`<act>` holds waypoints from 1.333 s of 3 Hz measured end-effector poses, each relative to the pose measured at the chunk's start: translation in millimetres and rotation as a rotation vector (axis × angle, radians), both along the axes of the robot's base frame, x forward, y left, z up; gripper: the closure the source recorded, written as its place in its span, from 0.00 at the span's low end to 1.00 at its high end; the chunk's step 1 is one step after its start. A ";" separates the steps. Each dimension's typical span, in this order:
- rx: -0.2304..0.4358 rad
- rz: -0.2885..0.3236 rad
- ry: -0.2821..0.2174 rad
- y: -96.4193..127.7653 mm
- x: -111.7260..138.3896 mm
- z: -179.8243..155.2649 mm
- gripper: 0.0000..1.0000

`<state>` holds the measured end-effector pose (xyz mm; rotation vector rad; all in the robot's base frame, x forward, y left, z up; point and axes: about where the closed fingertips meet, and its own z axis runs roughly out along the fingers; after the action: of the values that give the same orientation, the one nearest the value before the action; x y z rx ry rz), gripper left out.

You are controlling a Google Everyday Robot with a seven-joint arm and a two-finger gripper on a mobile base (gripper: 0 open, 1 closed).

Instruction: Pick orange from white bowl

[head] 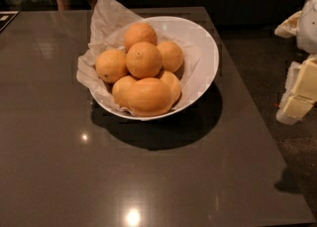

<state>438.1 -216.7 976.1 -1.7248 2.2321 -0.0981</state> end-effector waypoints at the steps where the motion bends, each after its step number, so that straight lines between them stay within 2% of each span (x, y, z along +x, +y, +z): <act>1: 0.000 -0.001 -0.002 0.3 0.2 0.6 0.00; 2: -0.019 -0.002 0.017 15.1 9.6 4.3 0.00; 3: -0.057 0.021 0.037 35.6 24.0 4.9 0.00; 4: -0.053 0.024 0.021 38.4 27.0 7.0 0.00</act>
Offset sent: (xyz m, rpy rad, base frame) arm 0.0217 0.0358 0.0052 -0.0539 0.0771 -0.0060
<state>465.2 -178.2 983.1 -1.7878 2.2421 -0.1359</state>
